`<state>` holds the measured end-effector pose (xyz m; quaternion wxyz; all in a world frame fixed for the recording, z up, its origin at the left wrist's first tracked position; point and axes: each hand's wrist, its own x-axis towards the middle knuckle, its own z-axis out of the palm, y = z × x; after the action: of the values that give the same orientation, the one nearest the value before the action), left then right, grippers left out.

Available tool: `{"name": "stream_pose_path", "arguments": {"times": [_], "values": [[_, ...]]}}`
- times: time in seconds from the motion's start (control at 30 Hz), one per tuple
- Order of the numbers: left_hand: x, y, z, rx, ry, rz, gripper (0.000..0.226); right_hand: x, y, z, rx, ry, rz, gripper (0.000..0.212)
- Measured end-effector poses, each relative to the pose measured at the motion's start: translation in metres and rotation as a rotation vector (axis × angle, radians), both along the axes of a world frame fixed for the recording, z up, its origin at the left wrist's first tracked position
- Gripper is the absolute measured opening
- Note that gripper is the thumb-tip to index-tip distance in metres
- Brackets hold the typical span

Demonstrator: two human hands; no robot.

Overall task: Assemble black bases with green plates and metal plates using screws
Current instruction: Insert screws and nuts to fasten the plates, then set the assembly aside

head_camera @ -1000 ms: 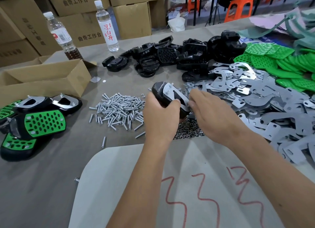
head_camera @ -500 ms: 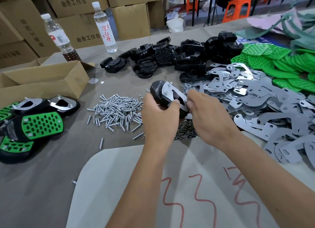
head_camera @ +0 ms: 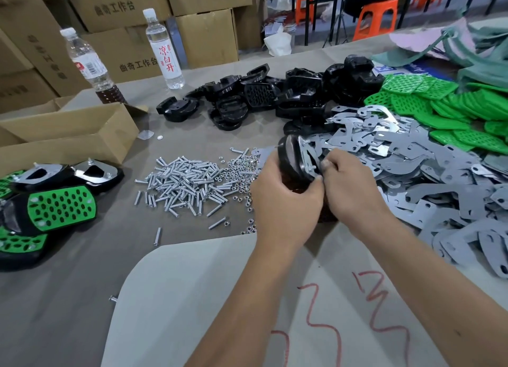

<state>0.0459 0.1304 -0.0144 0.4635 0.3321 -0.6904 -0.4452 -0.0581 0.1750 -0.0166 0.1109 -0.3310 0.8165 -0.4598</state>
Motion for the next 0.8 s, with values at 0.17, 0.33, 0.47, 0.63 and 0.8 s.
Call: {"name": "stream_pose_path", "arguments": {"times": [0.17,0.33,0.47,0.63,0.8], "values": [[0.000,-0.002,-0.001,-0.073,-0.014,-0.038,0.020,-0.008,0.002,0.000,-0.031,-0.224,0.088,0.031],[0.008,-0.020,0.002,0.197,0.153,0.033,0.045,-0.006,0.011,0.009,-0.091,0.084,0.371,0.026],[0.016,-0.030,0.006,0.321,0.078,0.094,0.057,0.002,0.007,0.006,-0.120,0.361,0.497,0.015],[0.033,-0.049,0.014,0.576,0.073,0.001,0.030,-0.002,0.005,0.003,-0.216,-0.076,0.336,0.020],[0.041,-0.055,0.013,0.557,0.049,-0.074,0.041,-0.001,0.007,0.003,-0.218,-0.377,0.387,0.015]]}}
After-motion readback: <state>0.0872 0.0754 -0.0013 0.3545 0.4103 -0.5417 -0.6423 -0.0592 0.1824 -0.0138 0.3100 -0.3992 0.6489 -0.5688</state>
